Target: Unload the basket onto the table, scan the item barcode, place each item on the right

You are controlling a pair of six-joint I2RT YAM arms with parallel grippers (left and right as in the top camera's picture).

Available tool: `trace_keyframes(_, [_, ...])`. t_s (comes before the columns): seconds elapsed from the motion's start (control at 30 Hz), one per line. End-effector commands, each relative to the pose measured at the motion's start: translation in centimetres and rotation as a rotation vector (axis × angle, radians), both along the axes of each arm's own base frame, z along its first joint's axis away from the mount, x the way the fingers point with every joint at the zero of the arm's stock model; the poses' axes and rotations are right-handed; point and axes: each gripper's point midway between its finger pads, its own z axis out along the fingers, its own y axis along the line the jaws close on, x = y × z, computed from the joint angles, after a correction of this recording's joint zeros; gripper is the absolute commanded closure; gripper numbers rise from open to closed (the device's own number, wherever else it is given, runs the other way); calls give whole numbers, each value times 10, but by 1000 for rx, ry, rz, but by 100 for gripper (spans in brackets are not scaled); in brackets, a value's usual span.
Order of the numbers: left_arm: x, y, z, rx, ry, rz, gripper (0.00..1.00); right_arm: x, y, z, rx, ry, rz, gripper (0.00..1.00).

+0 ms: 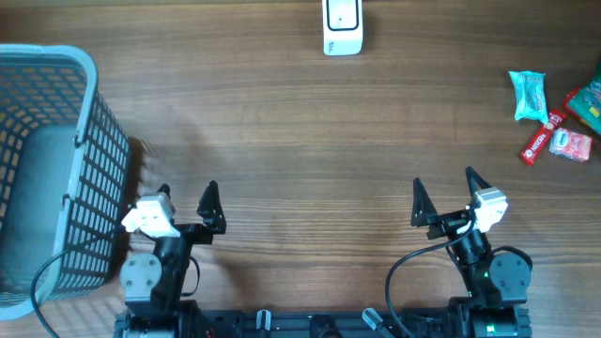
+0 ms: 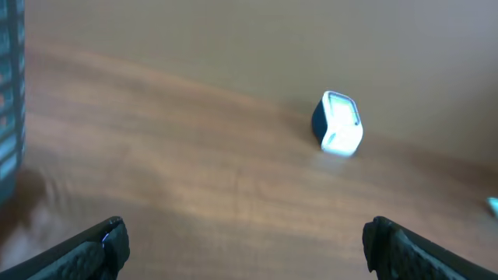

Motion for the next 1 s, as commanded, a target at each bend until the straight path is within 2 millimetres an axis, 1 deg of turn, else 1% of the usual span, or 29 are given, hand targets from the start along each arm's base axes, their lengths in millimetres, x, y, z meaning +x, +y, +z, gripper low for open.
trace_keyframes(0.0, [5,0,6,25,-75,0,0,0,-4,2,18,-6,-23,0])
trace_keyframes(0.07, [7,2,3,26,-90,7,0,0,-4,2,18,-6,-23,0])
trace_keyframes(0.13, [8,2,-10,25,-64,10,0,0,-4,2,18,-6,-23,0])
trace_keyframes(0.43, [9,16,-12,34,-57,90,0,0,-4,2,18,-6,-23,0])
trace_keyframes(0.97, [9,16,-11,34,-58,92,0,0,-4,2,18,-6,-23,0])
